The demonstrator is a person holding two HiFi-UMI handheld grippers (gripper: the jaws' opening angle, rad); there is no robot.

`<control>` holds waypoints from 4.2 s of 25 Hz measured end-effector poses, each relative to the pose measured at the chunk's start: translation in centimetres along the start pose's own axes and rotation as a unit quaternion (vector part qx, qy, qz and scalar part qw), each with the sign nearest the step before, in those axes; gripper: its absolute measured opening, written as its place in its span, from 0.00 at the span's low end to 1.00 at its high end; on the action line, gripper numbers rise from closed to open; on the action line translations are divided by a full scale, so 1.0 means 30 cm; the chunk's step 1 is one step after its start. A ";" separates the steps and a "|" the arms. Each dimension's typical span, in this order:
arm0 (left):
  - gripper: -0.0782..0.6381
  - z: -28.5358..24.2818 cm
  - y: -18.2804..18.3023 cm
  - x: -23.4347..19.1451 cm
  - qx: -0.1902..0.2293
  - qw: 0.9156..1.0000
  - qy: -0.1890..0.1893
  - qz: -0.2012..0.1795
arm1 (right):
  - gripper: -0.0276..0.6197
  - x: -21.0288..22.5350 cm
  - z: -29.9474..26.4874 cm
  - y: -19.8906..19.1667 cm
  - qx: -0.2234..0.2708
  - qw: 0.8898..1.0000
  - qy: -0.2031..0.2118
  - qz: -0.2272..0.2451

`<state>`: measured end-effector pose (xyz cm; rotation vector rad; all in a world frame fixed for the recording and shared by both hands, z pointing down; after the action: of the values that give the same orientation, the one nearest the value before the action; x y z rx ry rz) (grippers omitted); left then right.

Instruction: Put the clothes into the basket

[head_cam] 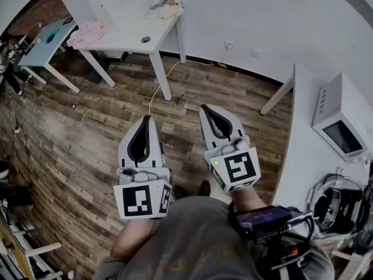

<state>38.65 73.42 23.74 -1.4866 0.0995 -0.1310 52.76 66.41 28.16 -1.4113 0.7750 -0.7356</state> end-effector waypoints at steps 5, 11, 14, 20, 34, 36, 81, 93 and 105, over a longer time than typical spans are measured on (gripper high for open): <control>0.12 -0.019 -0.008 0.063 0.001 1.000 0.002 -0.002 | 0.05 0.060 0.037 -0.014 0.002 1.000 0.002 -0.002; 0.12 -0.029 -0.033 0.140 -0.014 1.000 -0.007 -0.003 | 0.05 0.124 0.086 -0.033 0.005 1.000 0.006 -0.026; 0.12 -0.045 -0.042 0.168 -0.017 1.000 -0.012 -0.007 | 0.05 0.155 0.095 -0.050 0.009 0.999 0.008 -0.040; 0.12 -0.117 -0.075 0.179 -0.025 0.999 -0.021 -0.004 | 0.05 0.206 0.068 -0.092 -0.001 0.999 0.003 -0.052; 0.12 -0.583 -0.182 -0.003 -0.037 0.998 -0.036 0.033 | 0.05 0.431 -0.385 -0.143 -0.014 0.998 -0.003 -0.068; 0.12 -0.654 -0.182 -0.050 -0.033 0.998 -0.035 0.037 | 0.05 0.448 -0.473 -0.137 -0.016 0.998 0.001 -0.065; 0.12 -1.691 -0.256 0.034 -0.053 0.997 0.050 0.000 | 0.05 1.313 -1.246 -0.160 -0.010 0.994 0.089 -0.054; 0.12 -1.819 -0.311 -0.077 -0.056 0.993 0.100 0.016 | 0.05 1.382 -1.440 -0.195 -0.030 0.992 0.117 -0.044; 0.12 -2.172 -0.392 -0.246 -0.064 0.992 0.099 0.040 | 0.05 1.532 -1.770 -0.257 -0.058 0.992 0.107 -0.039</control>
<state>21.46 9.34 29.99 -1.5929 0.3327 -0.2093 34.88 -1.70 33.90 -1.4893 0.9458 -0.9255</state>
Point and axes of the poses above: the fingertips, and each gripper's own axes: z backward along the fingers, x to its right, y out of its top, the point moved 5 cm from there along z, backward along the fingers, and after that the axes turned 13 degrees about y, right-handed, at the moved point
